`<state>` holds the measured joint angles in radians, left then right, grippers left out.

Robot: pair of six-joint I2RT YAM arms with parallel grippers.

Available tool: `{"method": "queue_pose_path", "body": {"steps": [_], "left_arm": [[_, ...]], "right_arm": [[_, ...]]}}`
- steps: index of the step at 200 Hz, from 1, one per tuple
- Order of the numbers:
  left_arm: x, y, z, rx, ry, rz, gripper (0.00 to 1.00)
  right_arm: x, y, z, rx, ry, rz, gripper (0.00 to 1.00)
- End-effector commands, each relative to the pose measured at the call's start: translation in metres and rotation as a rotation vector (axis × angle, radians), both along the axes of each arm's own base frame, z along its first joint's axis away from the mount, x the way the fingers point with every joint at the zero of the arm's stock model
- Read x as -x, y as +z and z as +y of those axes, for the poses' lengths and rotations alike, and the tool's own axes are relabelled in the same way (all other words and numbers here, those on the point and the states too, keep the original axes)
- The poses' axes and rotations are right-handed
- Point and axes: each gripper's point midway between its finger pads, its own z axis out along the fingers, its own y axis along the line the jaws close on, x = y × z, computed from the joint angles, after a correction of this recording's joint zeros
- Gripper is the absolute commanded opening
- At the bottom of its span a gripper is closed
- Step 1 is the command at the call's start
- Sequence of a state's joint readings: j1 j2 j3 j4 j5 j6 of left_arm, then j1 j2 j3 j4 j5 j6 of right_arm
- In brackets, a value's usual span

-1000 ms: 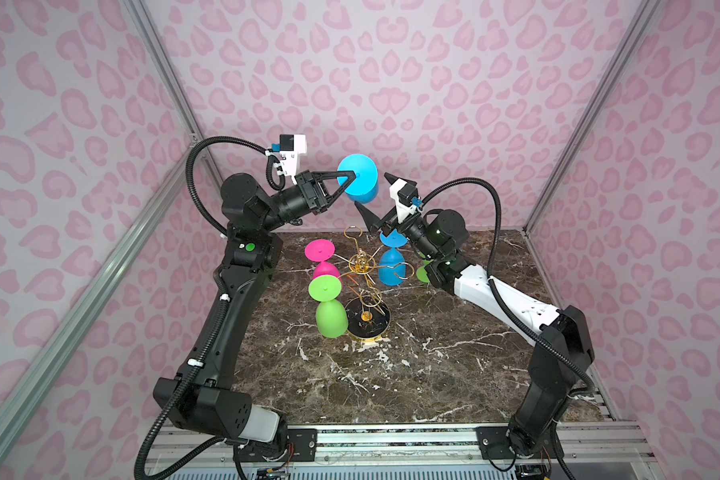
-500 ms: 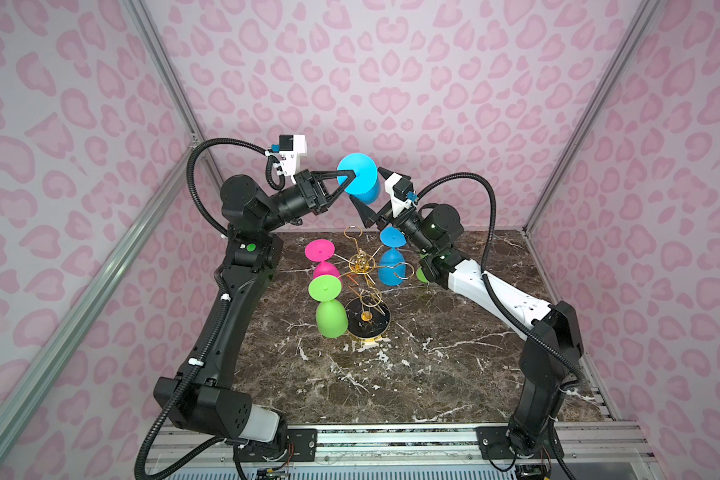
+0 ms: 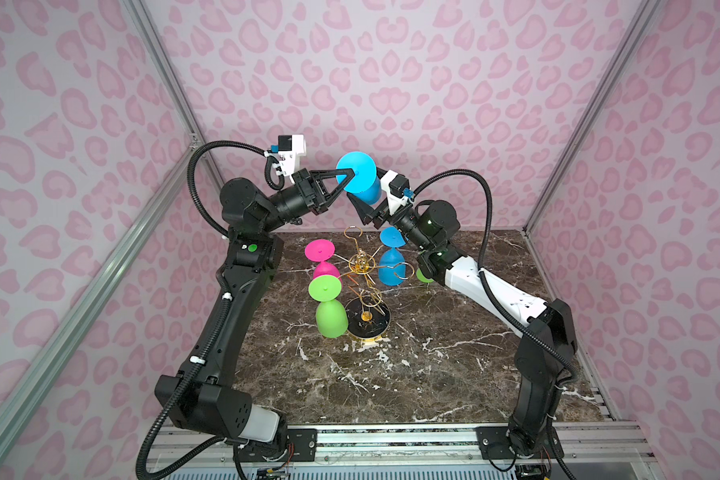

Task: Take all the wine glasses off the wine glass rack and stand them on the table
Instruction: 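Open the left gripper and carry the blue glass upward with the right gripper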

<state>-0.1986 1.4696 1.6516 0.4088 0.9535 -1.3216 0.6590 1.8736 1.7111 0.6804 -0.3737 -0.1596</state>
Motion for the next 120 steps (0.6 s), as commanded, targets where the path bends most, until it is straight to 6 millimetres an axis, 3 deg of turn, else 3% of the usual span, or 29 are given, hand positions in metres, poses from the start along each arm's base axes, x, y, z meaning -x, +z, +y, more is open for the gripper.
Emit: {"method": "queue_pose_path", "body": {"steps": [1, 47, 120], "left_arm": [[0.006, 0.008, 0.0, 0.013, -0.014, -0.051, 0.04], [0.006, 0.009, 0.001, 0.022, -0.013, -0.037, 0.13], [0.011, 0.015, 0.003, 0.028, -0.004, -0.056, 0.43]], "right_arm": [[-0.001, -0.005, 0.004, 0.0, 0.02, 0.026, 0.82], [0.004, -0.002, 0.001, 0.023, 0.025, 0.045, 0.75], [0.016, 0.008, -0.013, 0.02, 0.021, 0.073, 0.71]]}}
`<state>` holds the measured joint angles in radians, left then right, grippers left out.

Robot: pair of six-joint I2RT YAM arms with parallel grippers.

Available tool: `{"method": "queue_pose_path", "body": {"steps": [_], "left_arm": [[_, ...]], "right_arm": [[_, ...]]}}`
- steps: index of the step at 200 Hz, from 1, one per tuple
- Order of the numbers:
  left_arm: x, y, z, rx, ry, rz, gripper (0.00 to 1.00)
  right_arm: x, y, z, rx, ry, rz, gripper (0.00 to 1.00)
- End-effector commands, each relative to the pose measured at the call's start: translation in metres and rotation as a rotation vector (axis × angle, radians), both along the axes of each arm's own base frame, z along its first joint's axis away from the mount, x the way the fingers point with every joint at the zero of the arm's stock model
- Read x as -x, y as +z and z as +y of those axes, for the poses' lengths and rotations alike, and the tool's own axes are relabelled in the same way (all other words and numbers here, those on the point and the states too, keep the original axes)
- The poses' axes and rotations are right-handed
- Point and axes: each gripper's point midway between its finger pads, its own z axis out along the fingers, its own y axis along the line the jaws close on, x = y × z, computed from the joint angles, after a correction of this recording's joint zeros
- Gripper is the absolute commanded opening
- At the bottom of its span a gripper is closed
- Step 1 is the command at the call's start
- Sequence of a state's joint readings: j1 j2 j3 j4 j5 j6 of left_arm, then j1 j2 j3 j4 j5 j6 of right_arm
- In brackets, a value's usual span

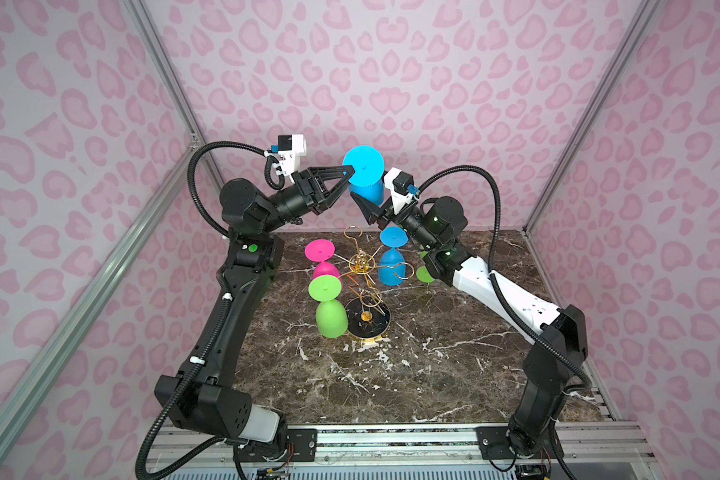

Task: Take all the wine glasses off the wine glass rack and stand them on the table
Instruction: 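Open the left gripper and carry the blue glass upward with the right gripper, then lower the blue glass with right gripper while left gripper reaches its base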

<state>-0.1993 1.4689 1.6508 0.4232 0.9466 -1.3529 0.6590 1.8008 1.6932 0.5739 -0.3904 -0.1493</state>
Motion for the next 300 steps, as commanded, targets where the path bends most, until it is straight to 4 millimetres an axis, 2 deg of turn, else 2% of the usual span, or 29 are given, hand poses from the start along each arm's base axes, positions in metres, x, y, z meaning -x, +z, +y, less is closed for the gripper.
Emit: {"method": "queue_pose_path", "body": {"steps": [1, 31, 80, 129, 164, 221, 252, 300], "left_arm": [[0.011, 0.013, 0.002, 0.011, 0.001, -0.071, 0.43], [0.015, 0.015, 0.004, -0.009, 0.021, -0.113, 0.47], [0.014, 0.009, 0.012, -0.078, 0.155, -0.255, 0.54], [-0.006, -0.01, 0.033, -0.256, 0.533, -0.563, 0.56], [-0.013, -0.019, 0.025, -0.449, 0.661, -0.846, 0.55], [-0.001, -0.031, 0.006, -0.665, 0.692, -1.282, 0.46], [0.009, -0.044, -0.006, -0.731, 0.641, -1.484, 0.46], [0.017, -0.06, -0.024, -0.736, 0.528, -1.668, 0.45]], "right_arm": [[0.002, 0.0, -0.005, -0.011, 0.001, 0.032, 0.7], [0.001, 0.002, -0.026, -0.012, -0.004, 0.121, 0.67], [0.003, -0.001, -0.072, 0.084, -0.09, 0.282, 0.62], [0.015, -0.013, -0.101, 0.268, -0.164, 0.47, 0.62], [0.021, -0.031, -0.109, 0.359, -0.186, 0.593, 0.6], [0.028, -0.053, -0.117, 0.42, -0.209, 0.693, 0.58], [0.033, -0.061, -0.116, 0.433, -0.191, 0.734, 0.57], [0.04, -0.07, -0.104, 0.448, -0.156, 0.771, 0.55]]}}
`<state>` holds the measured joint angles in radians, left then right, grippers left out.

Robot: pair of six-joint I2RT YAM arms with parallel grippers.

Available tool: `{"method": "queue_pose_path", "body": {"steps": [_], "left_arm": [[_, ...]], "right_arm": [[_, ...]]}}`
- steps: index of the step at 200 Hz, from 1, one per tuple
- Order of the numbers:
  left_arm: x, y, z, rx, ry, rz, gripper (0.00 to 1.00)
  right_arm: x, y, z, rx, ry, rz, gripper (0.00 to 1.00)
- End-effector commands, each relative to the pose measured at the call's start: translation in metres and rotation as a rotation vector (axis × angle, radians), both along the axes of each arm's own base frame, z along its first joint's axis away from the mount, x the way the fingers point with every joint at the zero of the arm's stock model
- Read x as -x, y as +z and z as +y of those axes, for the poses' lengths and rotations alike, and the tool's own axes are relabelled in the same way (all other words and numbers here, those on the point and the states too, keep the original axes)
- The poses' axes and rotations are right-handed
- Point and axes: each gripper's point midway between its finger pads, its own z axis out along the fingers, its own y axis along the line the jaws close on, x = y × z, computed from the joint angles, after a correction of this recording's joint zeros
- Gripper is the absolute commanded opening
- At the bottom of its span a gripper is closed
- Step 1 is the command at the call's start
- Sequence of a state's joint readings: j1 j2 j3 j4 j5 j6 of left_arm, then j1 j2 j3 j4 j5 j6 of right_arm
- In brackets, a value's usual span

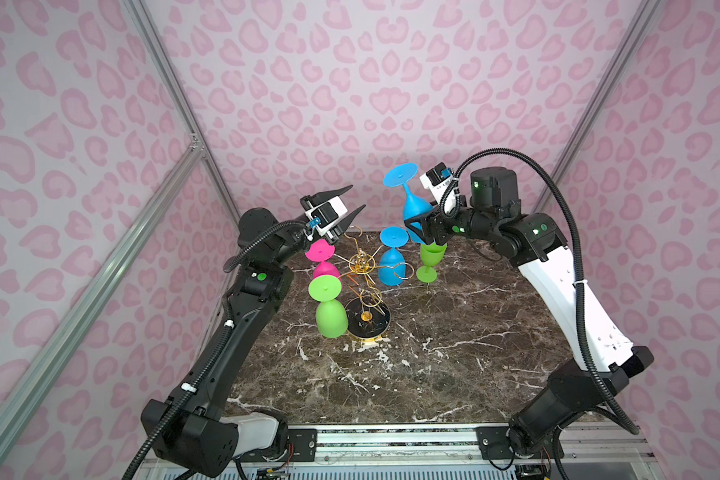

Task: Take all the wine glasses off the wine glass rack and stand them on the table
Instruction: 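Lower the blue glass with right gripper while left gripper reaches its base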

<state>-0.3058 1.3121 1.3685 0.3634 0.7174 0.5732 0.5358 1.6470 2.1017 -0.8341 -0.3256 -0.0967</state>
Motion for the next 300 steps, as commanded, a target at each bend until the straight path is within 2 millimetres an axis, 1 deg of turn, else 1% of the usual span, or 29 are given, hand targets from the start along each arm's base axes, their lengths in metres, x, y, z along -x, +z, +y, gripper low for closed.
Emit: {"method": "queue_pose_path", "body": {"steps": [1, 21, 37, 80, 96, 117, 137, 167, 169, 171, 204, 222, 238, 261, 274, 300], "left_arm": [[0.011, -0.004, -0.011, -0.093, -0.06, -0.135, 0.45], [0.011, -0.007, -0.016, -0.114, -0.066, -0.161, 0.42], [0.006, -0.009, -0.018, -0.121, -0.052, -0.17, 0.41], [0.004, -0.007, -0.017, -0.119, -0.031, -0.188, 0.39], [0.0, -0.005, -0.015, -0.112, -0.005, -0.189, 0.38], [0.001, -0.003, -0.014, -0.107, 0.001, -0.193, 0.37], [0.001, -0.004, -0.015, -0.108, -0.008, -0.187, 0.37], [-0.004, -0.007, -0.016, -0.108, -0.001, -0.178, 0.37], [-0.004, -0.007, -0.016, -0.107, 0.0, -0.177, 0.34], [-0.004, -0.007, -0.016, -0.107, -0.001, -0.177, 0.33], [-0.004, -0.006, -0.016, -0.106, 0.004, -0.179, 0.27], [-0.005, -0.006, -0.015, -0.104, 0.011, -0.179, 0.22], [-0.005, -0.006, -0.015, -0.107, 0.015, -0.185, 0.12], [-0.006, -0.007, -0.016, -0.107, 0.019, -0.187, 0.03], [-0.005, -0.007, -0.016, -0.107, 0.02, -0.186, 0.03], [-0.007, -0.005, -0.017, -0.089, 0.024, -0.178, 0.03]], "right_arm": [[0.003, -0.008, 0.008, -0.005, 0.021, 0.038, 0.55], [0.007, -0.012, 0.017, 0.005, 0.041, 0.055, 0.54], [0.01, -0.014, 0.023, 0.01, 0.057, 0.063, 0.54], [0.018, -0.022, 0.037, 0.011, 0.098, 0.093, 0.53], [0.019, -0.024, 0.038, 0.014, 0.1, 0.1, 0.52], [0.022, -0.026, 0.039, 0.012, 0.107, 0.108, 0.51], [0.024, -0.028, 0.041, 0.015, 0.115, 0.112, 0.51], [0.029, -0.03, 0.046, 0.016, 0.129, 0.12, 0.51], [0.029, -0.03, 0.047, 0.016, 0.13, 0.121, 0.51], [0.029, -0.031, 0.047, 0.016, 0.131, 0.122, 0.51], [0.033, -0.033, 0.052, 0.01, 0.145, 0.136, 0.5], [0.032, -0.035, 0.054, 0.005, 0.147, 0.143, 0.5], [0.033, -0.035, 0.055, -0.001, 0.152, 0.148, 0.5], [0.035, -0.034, 0.058, -0.013, 0.16, 0.152, 0.51], [0.037, -0.033, 0.06, -0.02, 0.166, 0.154, 0.54], [0.043, -0.026, 0.063, -0.055, 0.186, 0.15, 0.67]]}}
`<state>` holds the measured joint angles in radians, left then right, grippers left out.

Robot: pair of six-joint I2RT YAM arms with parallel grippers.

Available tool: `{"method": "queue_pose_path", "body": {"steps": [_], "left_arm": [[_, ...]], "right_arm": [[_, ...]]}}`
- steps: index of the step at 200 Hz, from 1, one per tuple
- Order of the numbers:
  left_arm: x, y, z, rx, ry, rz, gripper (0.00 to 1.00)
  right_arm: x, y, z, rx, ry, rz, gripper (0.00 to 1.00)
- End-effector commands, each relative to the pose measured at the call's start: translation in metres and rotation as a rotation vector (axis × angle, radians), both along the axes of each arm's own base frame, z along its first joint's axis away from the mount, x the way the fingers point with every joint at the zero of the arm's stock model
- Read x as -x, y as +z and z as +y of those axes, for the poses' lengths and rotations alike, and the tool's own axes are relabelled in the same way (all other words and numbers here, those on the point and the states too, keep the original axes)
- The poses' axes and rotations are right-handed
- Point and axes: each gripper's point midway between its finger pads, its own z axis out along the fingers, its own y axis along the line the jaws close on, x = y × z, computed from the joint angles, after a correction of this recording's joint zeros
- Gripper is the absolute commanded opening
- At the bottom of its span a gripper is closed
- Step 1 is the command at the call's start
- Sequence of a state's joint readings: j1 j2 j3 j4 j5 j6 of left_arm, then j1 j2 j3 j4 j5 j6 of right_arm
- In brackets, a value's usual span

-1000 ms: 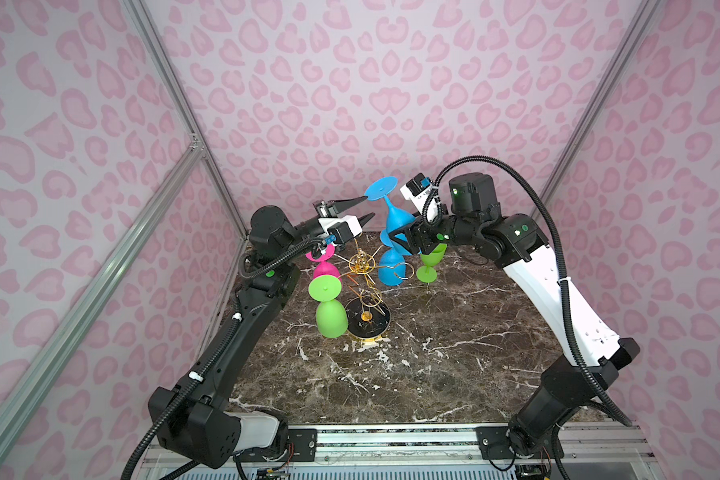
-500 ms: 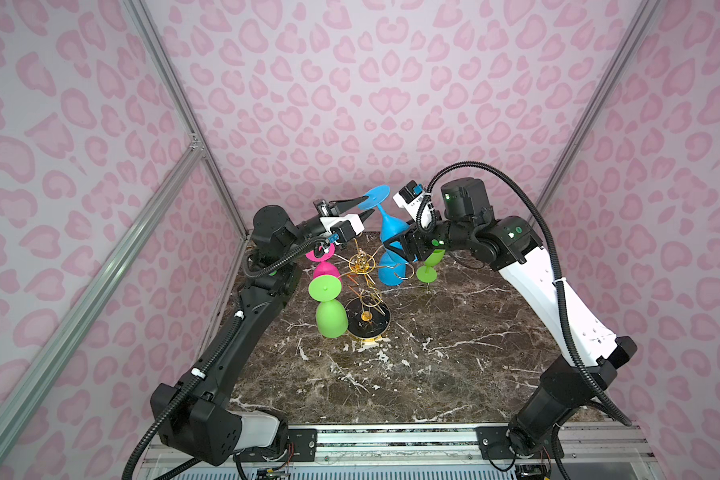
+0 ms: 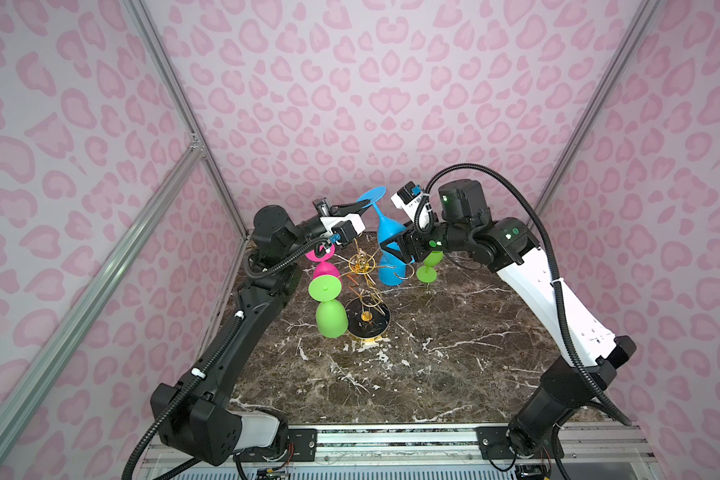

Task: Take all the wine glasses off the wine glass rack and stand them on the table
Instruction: 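Lower the blue glass with right gripper while left gripper reaches its base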

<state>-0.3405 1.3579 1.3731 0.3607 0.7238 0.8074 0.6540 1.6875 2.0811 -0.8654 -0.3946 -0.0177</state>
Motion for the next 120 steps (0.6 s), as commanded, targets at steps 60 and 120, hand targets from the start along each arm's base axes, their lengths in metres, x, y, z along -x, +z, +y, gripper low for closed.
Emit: {"method": "queue_pose_path", "body": {"steps": [60, 120], "left_arm": [[-0.015, 0.02, 0.009, 0.141, 0.059, 0.093, 0.03], [-0.038, 0.028, 0.024, 0.312, 0.13, 0.281, 0.03]], "right_arm": [[0.016, 0.034, -0.004, -0.131, 0.028, -0.06, 0.91], [0.03, 0.093, -0.052, -0.365, 0.016, -0.127, 0.96]]}}
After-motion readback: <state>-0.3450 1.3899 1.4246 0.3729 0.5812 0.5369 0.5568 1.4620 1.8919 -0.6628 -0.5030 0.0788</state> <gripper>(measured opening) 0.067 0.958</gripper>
